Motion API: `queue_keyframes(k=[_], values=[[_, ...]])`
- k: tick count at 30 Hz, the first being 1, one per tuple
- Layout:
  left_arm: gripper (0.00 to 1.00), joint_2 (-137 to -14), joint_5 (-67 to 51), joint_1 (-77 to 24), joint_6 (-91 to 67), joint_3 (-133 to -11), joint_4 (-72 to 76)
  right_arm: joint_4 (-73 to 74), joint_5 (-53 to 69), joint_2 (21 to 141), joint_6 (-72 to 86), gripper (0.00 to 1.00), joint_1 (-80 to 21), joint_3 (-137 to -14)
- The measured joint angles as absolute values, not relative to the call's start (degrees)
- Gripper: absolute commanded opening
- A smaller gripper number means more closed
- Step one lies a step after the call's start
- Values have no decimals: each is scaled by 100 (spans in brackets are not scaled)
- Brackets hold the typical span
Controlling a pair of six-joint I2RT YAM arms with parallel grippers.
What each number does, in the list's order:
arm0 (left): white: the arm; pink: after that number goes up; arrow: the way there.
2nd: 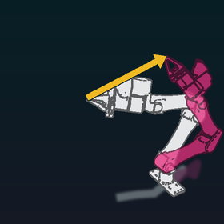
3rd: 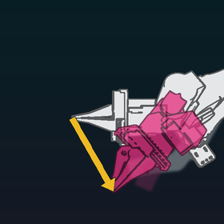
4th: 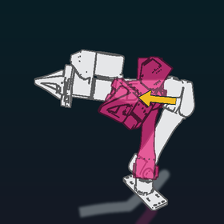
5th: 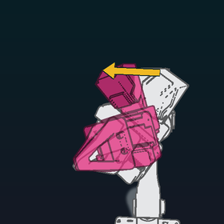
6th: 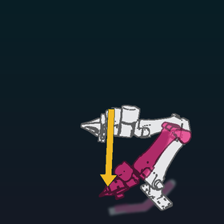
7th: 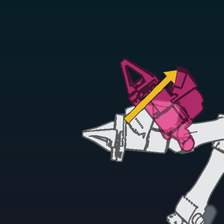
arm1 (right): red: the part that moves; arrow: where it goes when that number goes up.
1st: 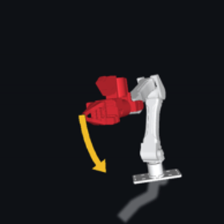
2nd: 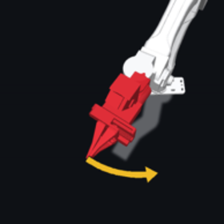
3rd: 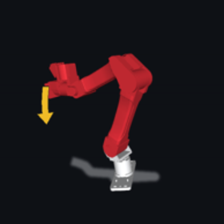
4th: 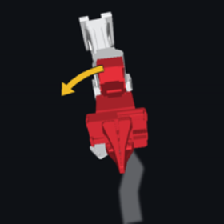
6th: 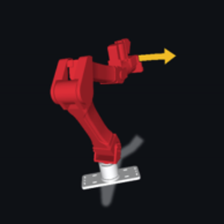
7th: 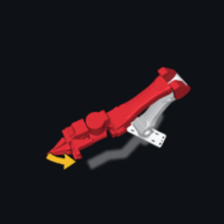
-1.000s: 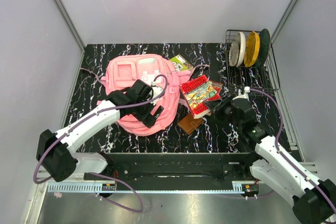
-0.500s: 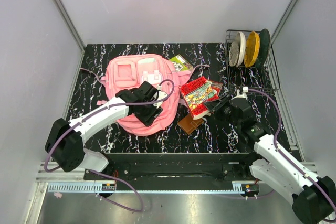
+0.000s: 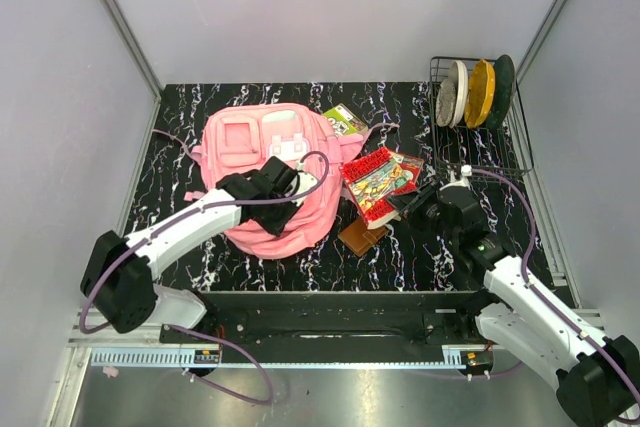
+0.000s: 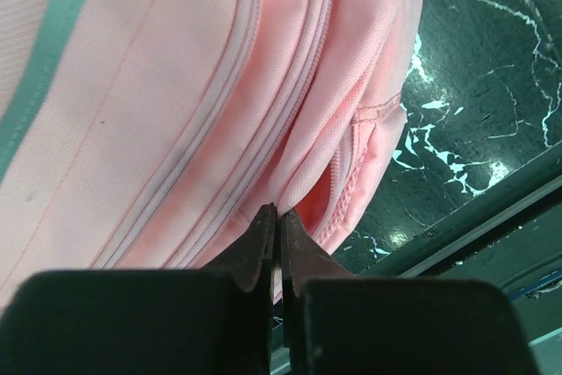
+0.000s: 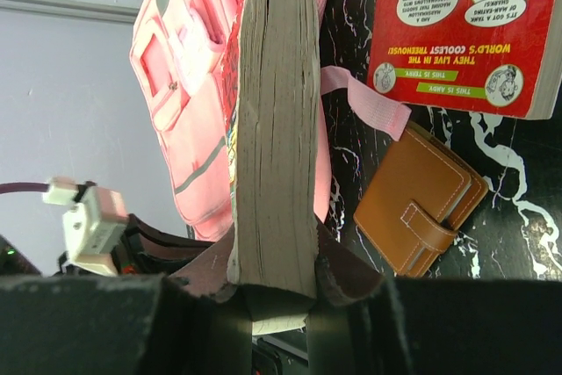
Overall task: Pack the student bag
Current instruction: Place the book in the student bag.
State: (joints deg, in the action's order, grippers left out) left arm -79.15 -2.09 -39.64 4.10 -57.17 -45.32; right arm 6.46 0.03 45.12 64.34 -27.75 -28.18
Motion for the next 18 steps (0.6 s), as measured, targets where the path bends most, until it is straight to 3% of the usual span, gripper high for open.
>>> queue_keyframes(k=[9, 18], values=[[0, -6928, 770, -3968, -12, -6914, -4803, 799, 731, 4532, 6429, 0, -2775, -2816], [0, -7085, 1522, -3946, -390, -8254, -4998, 716, 1284, 4648, 6434, 0, -3118, -2969]])
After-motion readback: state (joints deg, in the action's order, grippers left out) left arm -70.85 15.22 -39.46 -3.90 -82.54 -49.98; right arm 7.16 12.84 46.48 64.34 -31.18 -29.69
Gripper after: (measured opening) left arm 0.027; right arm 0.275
